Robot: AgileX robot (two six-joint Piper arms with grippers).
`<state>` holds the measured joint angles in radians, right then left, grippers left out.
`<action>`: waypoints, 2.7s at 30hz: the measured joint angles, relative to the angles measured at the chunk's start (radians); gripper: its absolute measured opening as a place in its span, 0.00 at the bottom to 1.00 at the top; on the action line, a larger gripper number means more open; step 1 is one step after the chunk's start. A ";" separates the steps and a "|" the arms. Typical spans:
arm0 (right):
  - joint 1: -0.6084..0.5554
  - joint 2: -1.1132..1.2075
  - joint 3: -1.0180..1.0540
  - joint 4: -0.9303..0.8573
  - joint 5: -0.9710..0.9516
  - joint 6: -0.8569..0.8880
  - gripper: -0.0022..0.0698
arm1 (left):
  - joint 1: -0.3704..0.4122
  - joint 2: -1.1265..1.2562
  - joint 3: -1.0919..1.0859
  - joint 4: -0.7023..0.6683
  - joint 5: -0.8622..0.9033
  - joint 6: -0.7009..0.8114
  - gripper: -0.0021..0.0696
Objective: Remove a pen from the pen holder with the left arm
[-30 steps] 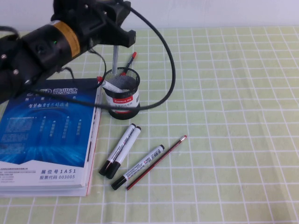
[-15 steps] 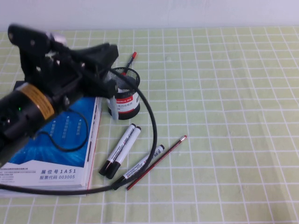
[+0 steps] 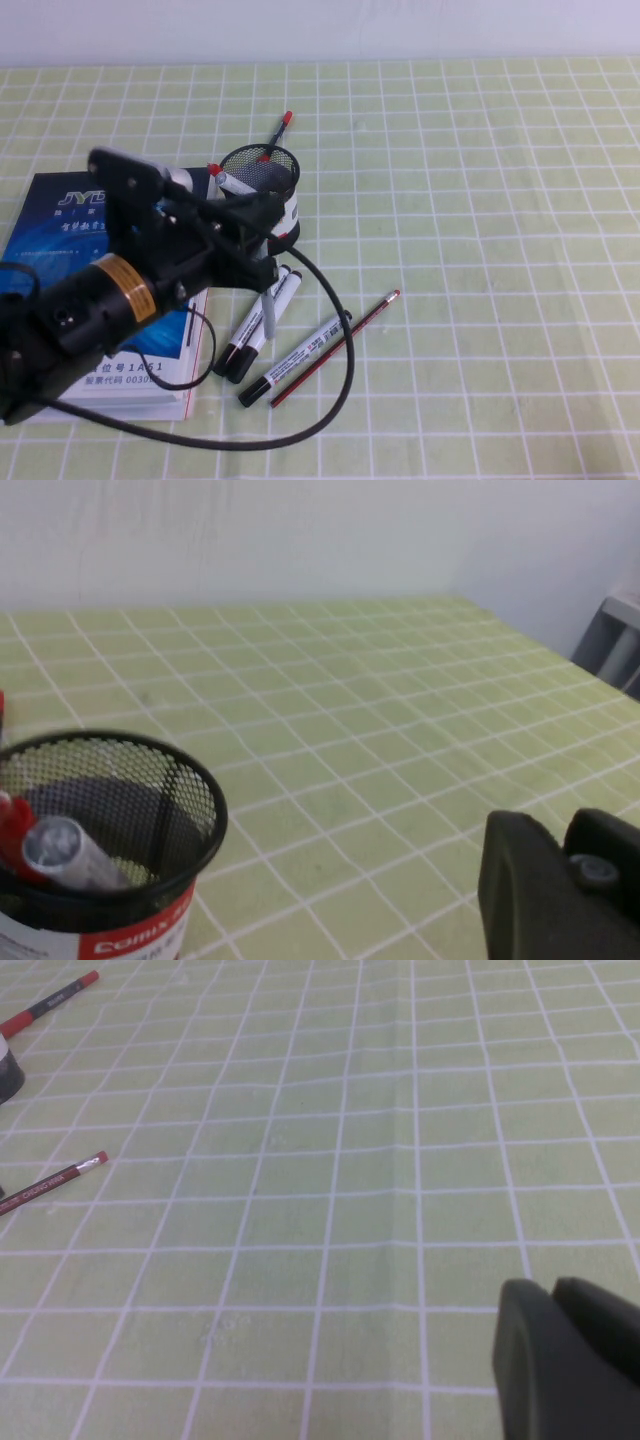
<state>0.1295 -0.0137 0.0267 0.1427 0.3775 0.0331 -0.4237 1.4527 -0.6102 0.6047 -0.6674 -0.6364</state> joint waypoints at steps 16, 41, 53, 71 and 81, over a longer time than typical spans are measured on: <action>0.000 0.000 0.000 0.000 0.000 0.000 0.01 | -0.002 0.224 0.000 -0.075 -0.120 0.163 0.08; 0.000 0.000 0.000 0.000 0.000 0.000 0.01 | -0.002 0.092 0.000 -0.096 -0.178 0.188 0.28; 0.000 0.000 0.000 0.000 0.000 0.000 0.01 | -0.002 -0.285 0.002 -0.127 0.151 0.188 0.03; 0.000 0.000 0.000 0.000 0.000 0.000 0.01 | -0.002 -0.605 0.004 -0.130 0.507 0.168 0.03; 0.000 0.000 0.000 0.000 0.000 0.000 0.01 | 0.038 -0.708 0.019 -0.139 0.805 0.112 0.03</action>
<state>0.1295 -0.0137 0.0267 0.1427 0.3775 0.0331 -0.3854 0.7446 -0.5912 0.4656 0.1379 -0.5239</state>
